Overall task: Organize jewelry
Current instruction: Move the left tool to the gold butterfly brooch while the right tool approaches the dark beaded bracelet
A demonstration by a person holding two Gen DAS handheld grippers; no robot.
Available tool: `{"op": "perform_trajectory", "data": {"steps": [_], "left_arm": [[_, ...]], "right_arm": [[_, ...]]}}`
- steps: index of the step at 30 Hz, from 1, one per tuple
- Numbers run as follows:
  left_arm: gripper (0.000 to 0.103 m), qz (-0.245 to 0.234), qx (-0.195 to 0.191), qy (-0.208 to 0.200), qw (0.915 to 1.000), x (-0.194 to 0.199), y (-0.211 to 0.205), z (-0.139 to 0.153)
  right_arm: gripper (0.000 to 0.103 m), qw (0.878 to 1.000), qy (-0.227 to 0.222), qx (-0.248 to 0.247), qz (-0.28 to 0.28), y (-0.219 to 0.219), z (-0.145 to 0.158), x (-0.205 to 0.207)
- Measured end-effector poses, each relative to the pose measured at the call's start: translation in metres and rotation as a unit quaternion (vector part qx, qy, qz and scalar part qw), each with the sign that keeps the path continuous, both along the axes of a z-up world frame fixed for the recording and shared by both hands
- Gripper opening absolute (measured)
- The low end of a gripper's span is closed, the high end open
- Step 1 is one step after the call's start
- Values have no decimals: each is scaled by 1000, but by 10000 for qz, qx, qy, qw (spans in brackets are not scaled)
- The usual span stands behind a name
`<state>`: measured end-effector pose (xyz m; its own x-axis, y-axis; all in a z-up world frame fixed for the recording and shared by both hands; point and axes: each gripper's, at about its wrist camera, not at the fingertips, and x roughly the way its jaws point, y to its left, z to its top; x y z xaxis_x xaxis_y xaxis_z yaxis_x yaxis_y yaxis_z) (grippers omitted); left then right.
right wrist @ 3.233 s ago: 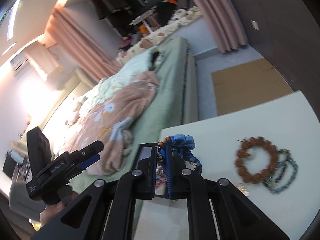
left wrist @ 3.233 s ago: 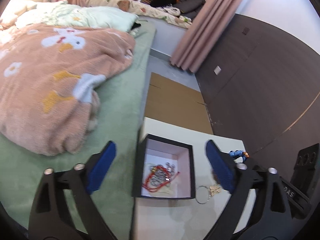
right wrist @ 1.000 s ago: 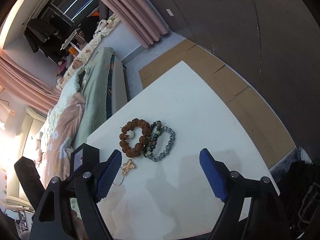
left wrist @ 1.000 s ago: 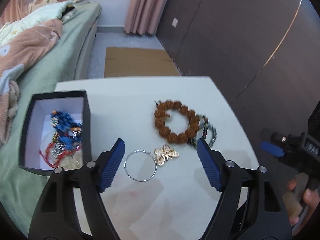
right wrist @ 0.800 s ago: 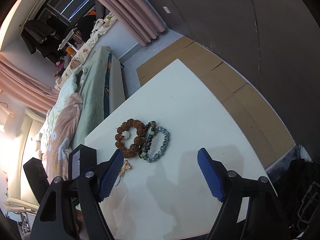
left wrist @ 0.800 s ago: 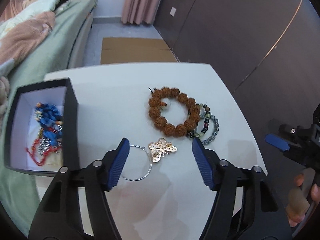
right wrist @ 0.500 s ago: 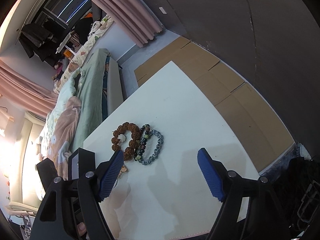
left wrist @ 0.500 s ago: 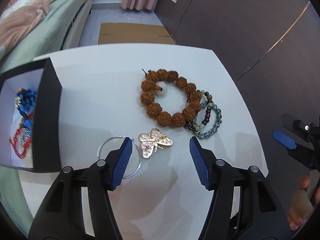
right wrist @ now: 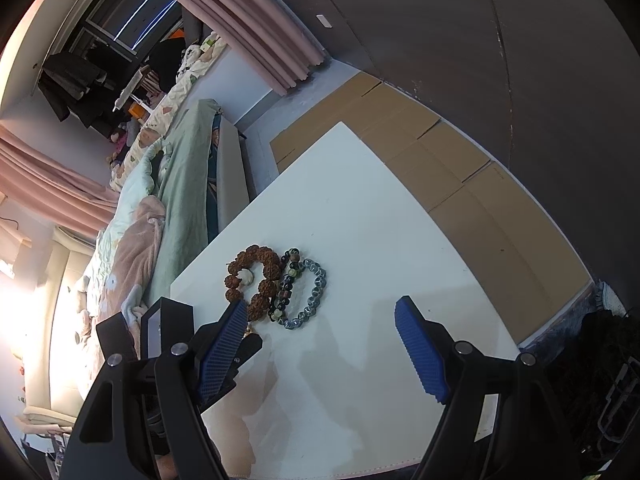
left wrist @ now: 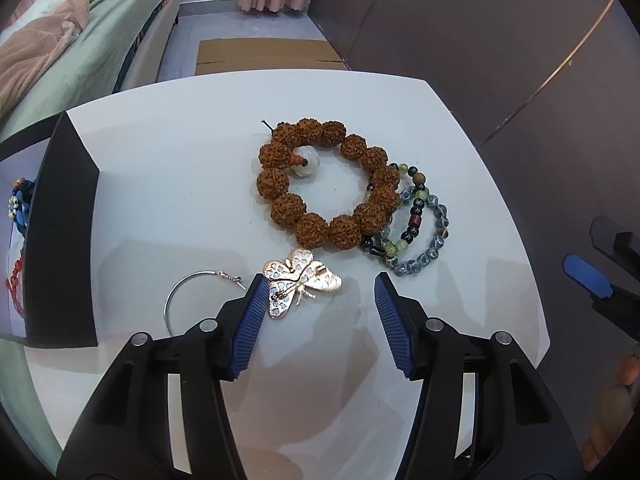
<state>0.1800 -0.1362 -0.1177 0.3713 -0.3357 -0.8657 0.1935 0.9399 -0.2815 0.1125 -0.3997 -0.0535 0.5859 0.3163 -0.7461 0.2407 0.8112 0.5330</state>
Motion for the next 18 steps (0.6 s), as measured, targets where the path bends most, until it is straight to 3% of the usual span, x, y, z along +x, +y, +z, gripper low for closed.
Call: {"op": "perform_trajectory", "data": {"steps": [6, 16, 18], "left_arm": [[56, 6, 230, -91, 9997, 3, -6, 0], [56, -84, 954, -397, 9946, 0, -21, 0], [46, -115, 1257, -540, 9905, -2, -27, -1]], "right_arm": [[75, 10000, 1, -19, -35, -1, 0, -1], [75, 9999, 58, -78, -64, -1, -3, 2], [73, 9999, 101, -92, -8, 1, -6, 4]]}}
